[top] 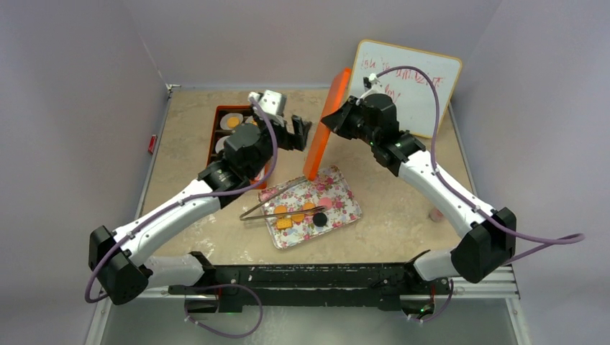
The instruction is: Pack the cookies
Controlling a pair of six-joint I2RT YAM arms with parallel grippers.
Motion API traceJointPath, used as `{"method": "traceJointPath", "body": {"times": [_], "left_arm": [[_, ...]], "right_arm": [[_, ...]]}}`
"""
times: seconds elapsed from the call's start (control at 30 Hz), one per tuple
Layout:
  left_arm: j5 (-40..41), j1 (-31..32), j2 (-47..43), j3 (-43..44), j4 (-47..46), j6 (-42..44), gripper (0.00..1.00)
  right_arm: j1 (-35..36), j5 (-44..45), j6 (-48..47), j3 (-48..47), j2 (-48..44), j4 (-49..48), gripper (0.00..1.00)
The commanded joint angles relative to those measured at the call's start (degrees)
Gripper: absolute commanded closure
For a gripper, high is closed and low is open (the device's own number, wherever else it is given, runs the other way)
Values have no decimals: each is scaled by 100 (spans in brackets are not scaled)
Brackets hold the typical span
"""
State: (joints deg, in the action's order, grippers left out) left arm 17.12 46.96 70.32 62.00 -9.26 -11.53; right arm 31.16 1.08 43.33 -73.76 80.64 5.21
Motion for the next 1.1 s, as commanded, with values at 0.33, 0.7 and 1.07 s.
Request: {"method": "traceJointPath", "body": {"times": [0.33,0.7,1.07], "left_arm": [[-833,-3298,6,444,1832,-753,10],[-1961,-5278,1512,703,1972,-1326,6],[-2849,-5657,3085,1305,2063,-1348,9]], "right_arm": [[-611,-1386,28,638,-707,-1768,100],[-620,-1751,-253,801,-875,-1925,100],[-615,-2354,-512,860,-867,-2327,100]]}}
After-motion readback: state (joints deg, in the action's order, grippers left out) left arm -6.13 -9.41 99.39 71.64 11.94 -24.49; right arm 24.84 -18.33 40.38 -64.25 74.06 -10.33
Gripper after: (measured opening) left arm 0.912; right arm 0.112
